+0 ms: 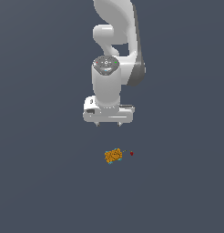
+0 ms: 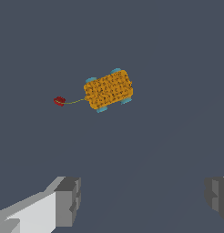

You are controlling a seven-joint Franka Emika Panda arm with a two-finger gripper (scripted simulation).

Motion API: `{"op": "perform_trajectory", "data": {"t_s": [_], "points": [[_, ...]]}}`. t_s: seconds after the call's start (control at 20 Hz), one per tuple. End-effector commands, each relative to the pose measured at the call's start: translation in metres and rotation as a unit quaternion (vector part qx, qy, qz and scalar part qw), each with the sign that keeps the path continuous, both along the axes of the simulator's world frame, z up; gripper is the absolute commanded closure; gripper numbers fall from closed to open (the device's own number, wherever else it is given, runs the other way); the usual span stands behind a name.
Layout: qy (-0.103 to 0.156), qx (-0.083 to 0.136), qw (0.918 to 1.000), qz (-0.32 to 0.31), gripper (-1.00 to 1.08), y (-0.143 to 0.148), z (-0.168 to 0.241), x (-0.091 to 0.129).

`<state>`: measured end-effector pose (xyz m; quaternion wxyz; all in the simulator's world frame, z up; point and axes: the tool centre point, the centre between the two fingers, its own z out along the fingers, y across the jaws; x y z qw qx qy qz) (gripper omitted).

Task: Pick up the object and move it to a goal position.

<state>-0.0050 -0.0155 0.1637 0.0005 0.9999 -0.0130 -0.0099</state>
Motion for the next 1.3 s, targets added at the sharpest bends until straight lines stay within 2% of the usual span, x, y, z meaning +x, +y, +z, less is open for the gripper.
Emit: {"op": "perform_trajectory", "data": {"t_s": [0.0,0.4,0.7,1.25], "points": [[0.000,0.000,1.0000,0.000,-0.92,0.000,0.000,0.000],[0.010,-0.012,0.9999,0.004,-0.92,-0.004,-0.001,-0.003],[0.010,-0.012,0.9999,0.004,-0.92,-0.005,-0.001,-0.003],[0.008,-0.011,0.9982,-0.058,-0.92,0.000,-0.009,0.007]]}}
